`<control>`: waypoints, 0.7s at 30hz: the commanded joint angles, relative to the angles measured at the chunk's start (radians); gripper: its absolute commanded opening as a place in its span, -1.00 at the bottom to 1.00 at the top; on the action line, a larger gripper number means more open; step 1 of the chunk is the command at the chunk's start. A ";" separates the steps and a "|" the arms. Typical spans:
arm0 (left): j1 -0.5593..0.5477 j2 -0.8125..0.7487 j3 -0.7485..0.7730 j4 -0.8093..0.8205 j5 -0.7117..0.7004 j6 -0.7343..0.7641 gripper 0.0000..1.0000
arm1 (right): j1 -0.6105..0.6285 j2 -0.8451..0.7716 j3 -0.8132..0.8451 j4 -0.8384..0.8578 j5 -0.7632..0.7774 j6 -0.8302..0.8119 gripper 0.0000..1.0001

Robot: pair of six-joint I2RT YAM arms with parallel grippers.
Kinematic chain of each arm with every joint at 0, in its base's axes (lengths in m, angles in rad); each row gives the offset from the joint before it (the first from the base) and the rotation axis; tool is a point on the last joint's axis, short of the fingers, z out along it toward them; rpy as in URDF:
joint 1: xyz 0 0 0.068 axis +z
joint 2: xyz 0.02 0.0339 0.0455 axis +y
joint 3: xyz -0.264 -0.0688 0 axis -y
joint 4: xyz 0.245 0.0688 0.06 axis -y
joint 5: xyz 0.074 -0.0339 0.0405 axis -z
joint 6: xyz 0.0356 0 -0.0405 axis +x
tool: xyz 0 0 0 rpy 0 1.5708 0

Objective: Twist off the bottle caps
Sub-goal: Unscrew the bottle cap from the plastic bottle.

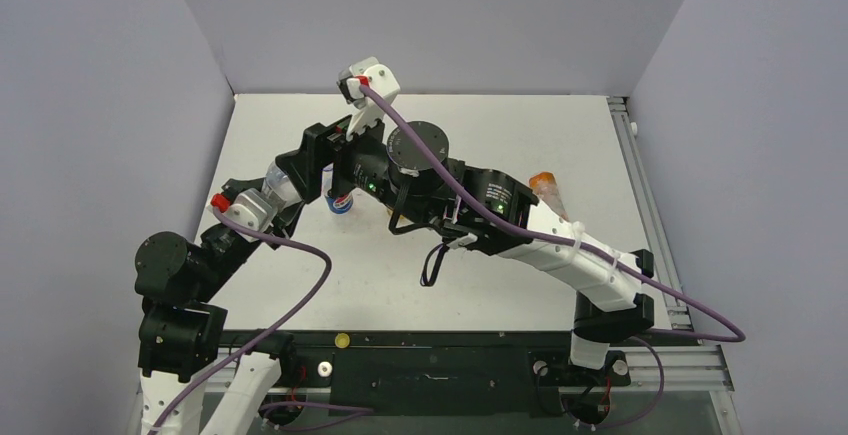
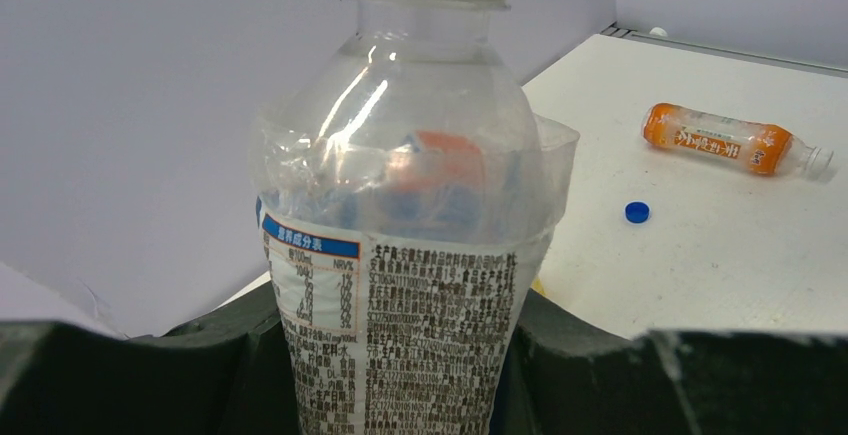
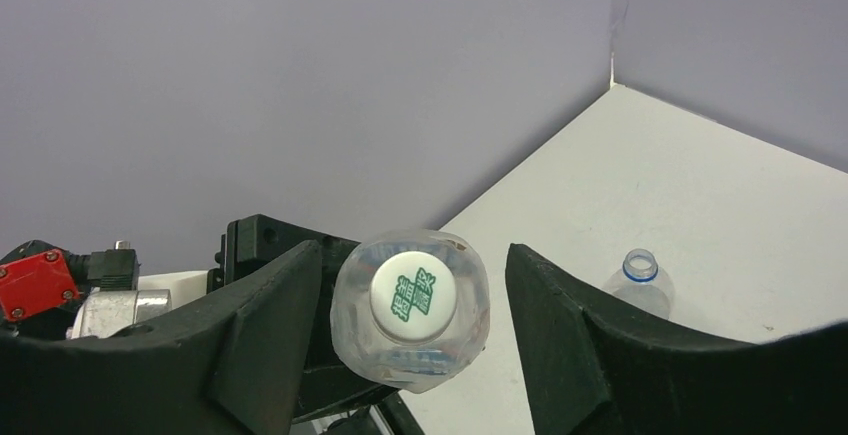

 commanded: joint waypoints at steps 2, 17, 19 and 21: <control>0.004 0.003 0.031 0.015 -0.014 -0.013 -1.00 | -0.015 0.010 0.019 0.009 -0.009 0.014 0.15; 0.005 0.021 0.053 0.027 0.000 -0.053 -1.00 | -0.031 0.029 0.038 -0.019 -0.064 0.003 -0.04; 0.005 0.024 0.058 0.026 0.001 -0.063 -1.00 | -0.032 0.023 0.033 -0.013 -0.065 0.000 -0.18; 0.004 0.031 0.071 0.017 0.015 -0.078 -1.00 | -0.037 0.010 0.024 0.000 -0.078 -0.004 -0.34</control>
